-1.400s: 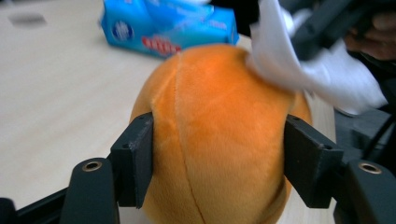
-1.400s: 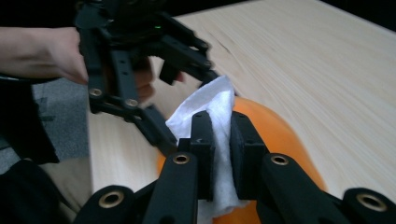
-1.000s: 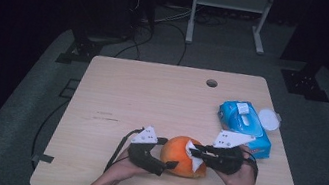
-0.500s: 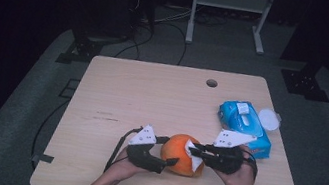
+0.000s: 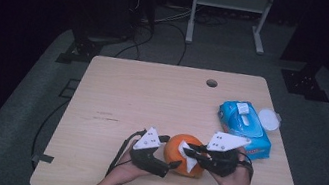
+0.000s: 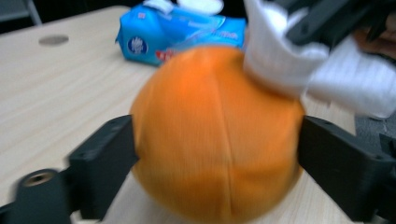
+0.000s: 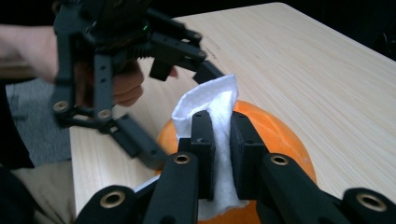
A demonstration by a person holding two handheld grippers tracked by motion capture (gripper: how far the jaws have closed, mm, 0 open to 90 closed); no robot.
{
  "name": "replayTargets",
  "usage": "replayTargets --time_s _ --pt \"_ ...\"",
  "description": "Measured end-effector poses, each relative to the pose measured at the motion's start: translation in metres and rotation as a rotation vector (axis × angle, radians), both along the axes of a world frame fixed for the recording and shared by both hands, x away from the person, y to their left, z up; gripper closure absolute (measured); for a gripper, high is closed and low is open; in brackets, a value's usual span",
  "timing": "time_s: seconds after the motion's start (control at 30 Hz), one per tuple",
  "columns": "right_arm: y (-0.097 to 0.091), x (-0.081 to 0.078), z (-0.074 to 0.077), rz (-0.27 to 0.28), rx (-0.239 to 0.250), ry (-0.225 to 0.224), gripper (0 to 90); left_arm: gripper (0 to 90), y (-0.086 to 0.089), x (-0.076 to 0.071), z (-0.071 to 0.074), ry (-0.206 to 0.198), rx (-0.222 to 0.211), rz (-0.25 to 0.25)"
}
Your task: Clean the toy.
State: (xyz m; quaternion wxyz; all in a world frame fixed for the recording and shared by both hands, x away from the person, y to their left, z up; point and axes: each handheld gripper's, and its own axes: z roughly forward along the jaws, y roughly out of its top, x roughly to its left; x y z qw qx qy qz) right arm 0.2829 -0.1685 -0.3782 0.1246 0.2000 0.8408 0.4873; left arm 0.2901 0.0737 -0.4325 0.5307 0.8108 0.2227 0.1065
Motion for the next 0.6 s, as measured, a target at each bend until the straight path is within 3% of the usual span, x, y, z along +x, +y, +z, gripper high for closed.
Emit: replayTargets --time_s 0.17,0.23,0.3,0.33,0.4,0.5,0.6 --pt "0.003 -0.003 0.0 0.005 0.004 0.007 80.6 24.6 -0.003 -0.003 0.001 -0.018 0.015 -0.006" --pt "0.012 -0.008 -0.001 0.056 0.013 0.012 80.6 28.3 -0.003 -0.004 0.001 -0.038 0.025 -0.021" --pt "0.021 -0.012 0.0 0.066 -0.029 -0.014 80.6 28.4 -0.003 -0.004 0.001 -0.038 0.038 -0.022" --pt "0.021 -0.012 0.001 0.06 -0.042 -0.026 80.5 28.4 -0.002 -0.004 0.001 -0.037 0.036 -0.022" --pt "0.015 -0.009 0.003 0.036 -0.022 -0.025 80.6 28.8 0.0 -0.002 -0.001 -0.03 0.035 -0.021" --pt "-0.005 0.001 0.006 -0.052 -0.016 -0.037 80.6 28.8 0.003 -0.001 -0.003 -0.034 0.045 -0.027" --pt "-0.023 0.011 0.0 -0.101 0.002 0.016 80.5 27.1 0.004 0.001 -0.005 -0.019 0.031 -0.037"
